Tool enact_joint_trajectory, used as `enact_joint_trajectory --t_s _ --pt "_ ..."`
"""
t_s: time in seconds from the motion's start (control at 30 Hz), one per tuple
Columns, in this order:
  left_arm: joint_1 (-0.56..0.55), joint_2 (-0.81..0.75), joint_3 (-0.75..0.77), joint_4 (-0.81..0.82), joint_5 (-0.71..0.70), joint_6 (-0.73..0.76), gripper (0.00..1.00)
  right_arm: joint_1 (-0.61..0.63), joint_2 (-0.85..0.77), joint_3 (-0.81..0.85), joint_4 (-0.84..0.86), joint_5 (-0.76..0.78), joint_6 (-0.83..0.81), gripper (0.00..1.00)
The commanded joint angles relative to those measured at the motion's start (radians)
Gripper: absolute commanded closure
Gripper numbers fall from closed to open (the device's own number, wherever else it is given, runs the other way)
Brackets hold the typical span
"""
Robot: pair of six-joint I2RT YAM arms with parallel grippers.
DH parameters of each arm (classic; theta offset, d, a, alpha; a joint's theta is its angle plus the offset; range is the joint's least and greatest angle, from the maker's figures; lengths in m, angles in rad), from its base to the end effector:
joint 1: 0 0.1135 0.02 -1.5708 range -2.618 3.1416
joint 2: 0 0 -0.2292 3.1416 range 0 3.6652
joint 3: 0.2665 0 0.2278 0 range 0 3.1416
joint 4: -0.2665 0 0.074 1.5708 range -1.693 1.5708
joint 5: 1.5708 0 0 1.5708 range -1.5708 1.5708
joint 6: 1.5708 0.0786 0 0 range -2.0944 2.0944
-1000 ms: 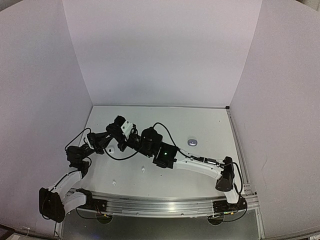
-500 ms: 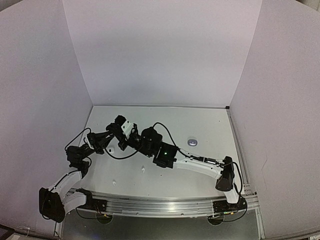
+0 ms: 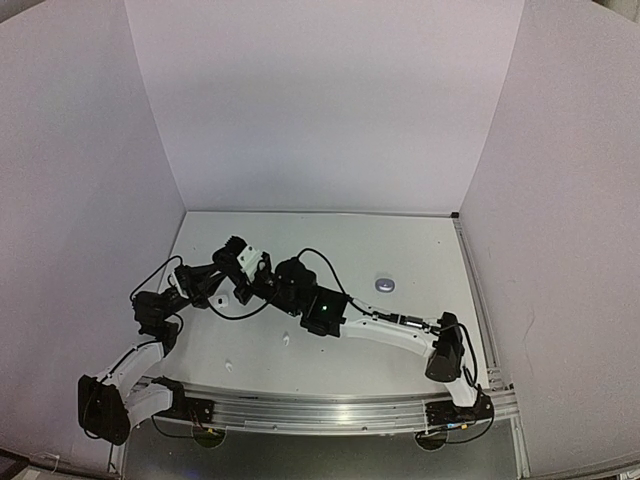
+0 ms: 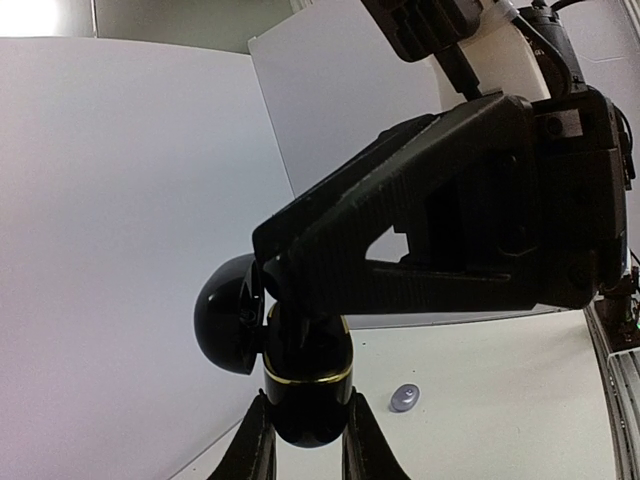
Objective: Insert the wireless bluetooth earbuds into the charging case
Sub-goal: Insert the left earbud into the left side groove of the charging case.
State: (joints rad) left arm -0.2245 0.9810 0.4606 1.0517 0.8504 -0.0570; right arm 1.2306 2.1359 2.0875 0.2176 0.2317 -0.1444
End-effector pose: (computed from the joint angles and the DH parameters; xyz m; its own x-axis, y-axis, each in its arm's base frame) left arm 0.2028 -0.1069 0.3105 0.4488 -0.1410 -0.8824 0.8054 0.4916 0.3310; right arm 0.1884 0.4780 0.3817 0.1768 0.0797 -0.9810 -0.8251 0.5554 -0.1036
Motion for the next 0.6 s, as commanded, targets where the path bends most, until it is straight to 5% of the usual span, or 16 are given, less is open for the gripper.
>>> enact_joint_trajectory --t_s 0.0,0.57 --pt "-0.002 -0.008 0.009 0.039 -0.016 -0.011 1.0 -0.007 0.013 0.041 0.002 -0.001 0.02 1.0" --pt "-0.002 -0.016 0.001 0.049 -0.042 -0.007 1.0 -0.031 0.006 -0.053 0.003 -0.051 -0.009 1.0"
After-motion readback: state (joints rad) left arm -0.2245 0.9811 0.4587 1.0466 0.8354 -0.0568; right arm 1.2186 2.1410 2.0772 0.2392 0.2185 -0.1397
